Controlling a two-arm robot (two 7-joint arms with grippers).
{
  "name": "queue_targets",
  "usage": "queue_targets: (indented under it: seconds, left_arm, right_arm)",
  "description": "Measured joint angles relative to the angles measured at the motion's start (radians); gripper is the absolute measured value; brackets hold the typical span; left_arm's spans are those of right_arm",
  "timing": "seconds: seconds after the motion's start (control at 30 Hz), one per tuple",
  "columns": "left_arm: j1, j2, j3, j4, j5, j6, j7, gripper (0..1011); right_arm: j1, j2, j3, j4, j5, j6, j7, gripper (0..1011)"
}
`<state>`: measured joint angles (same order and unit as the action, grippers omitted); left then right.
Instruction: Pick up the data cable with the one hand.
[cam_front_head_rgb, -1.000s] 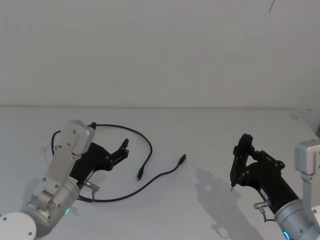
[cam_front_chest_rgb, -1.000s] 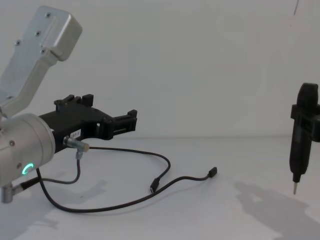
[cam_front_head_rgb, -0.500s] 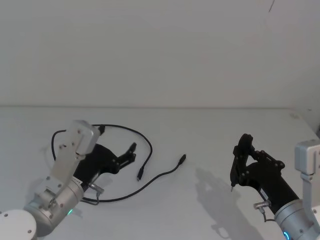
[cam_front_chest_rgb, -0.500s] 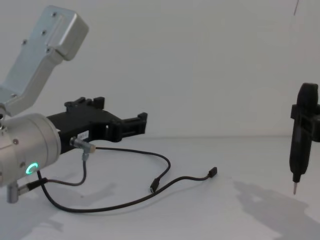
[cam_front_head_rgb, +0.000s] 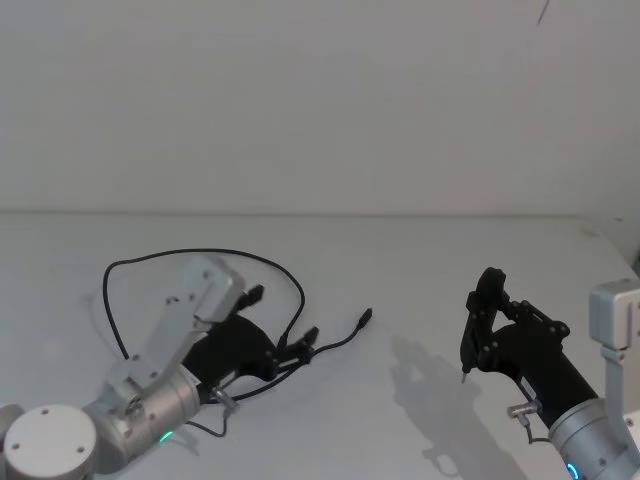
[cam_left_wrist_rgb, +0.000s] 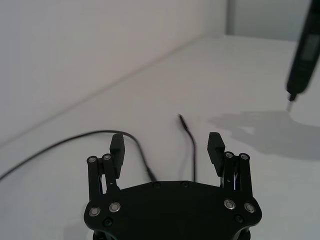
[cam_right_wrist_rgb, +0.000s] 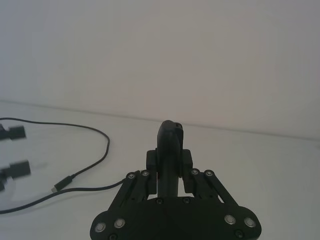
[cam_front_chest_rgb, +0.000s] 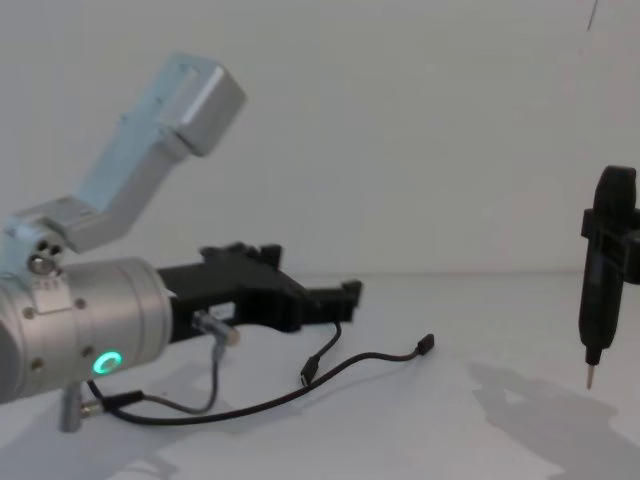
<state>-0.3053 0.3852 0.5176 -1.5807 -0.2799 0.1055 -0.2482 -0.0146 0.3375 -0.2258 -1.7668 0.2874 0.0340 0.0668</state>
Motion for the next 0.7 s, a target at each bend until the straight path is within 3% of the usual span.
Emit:
queue_targets:
  seconds: [0.27,0.7]
  left_arm:
    - [-0.072,-0.024,0.052,0.076,-0.006,0.078,-0.099,1001]
    - [-0.162,-0.070,0.092,0.181,0.006,0.162,-0.160,1001]
  right_arm:
    - [0.000,0.000,0.000,0.000,0.000,0.000,0.000,279]
    - [0.000,0.000,0.000,0.000,0.000,0.000,0.000,279]
